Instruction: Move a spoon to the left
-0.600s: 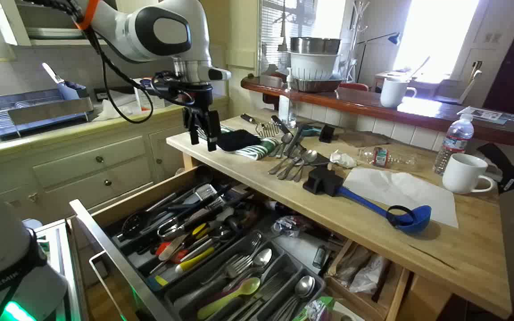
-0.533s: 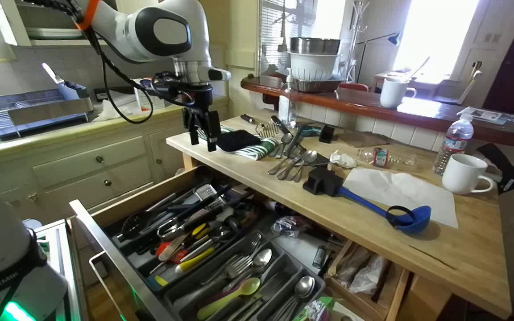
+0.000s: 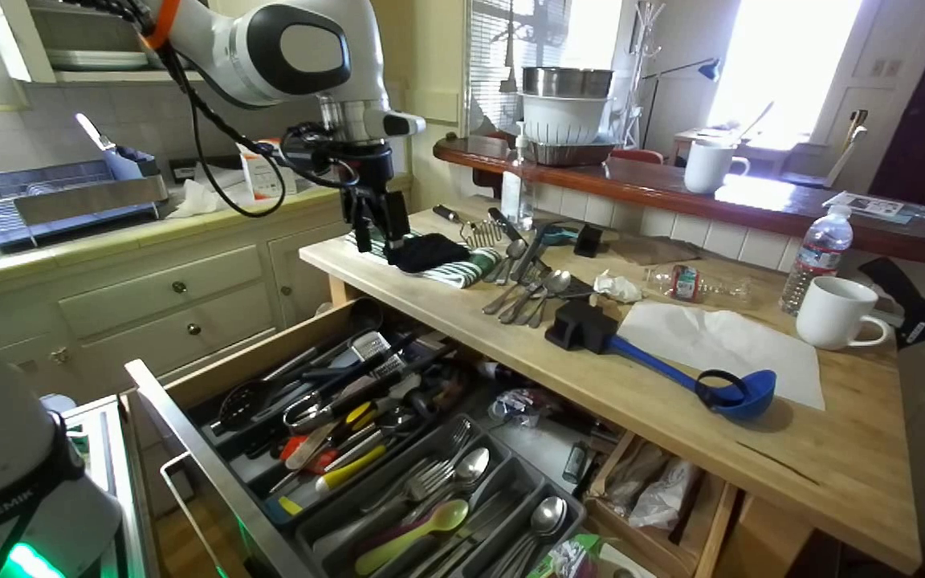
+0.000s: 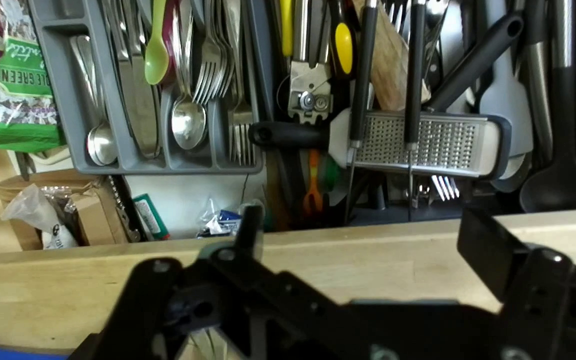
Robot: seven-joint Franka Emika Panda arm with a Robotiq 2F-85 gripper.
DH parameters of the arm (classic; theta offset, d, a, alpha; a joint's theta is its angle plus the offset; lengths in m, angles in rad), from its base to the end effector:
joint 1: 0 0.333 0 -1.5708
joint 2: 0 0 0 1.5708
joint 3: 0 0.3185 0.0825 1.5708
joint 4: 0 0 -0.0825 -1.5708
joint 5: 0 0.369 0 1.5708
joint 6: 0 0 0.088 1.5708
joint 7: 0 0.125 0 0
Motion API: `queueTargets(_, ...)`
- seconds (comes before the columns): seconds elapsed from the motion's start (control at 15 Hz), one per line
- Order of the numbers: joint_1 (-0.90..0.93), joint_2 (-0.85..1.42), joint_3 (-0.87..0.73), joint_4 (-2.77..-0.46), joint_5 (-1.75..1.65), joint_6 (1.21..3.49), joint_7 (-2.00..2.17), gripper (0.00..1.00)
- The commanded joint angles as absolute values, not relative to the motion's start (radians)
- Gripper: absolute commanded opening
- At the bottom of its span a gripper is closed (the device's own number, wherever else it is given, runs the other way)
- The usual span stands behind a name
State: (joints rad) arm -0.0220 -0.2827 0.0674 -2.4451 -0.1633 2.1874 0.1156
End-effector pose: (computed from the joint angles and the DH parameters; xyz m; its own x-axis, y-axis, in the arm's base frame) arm 0.4341 0.0116 0.4022 0.9992 0.0229 0.0338 0.0176 -0.9885 0.1505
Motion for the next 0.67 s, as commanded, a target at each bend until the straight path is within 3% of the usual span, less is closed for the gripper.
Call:
queueTargets(0.0,-0.036,-0.265,0.001,-2.398,-0.130,2.244,0.046,1.00)
queueTargets(0.6,-0.047,-0.092,-0.142,-2.201,-0.052,2.333,-0.359,1.00)
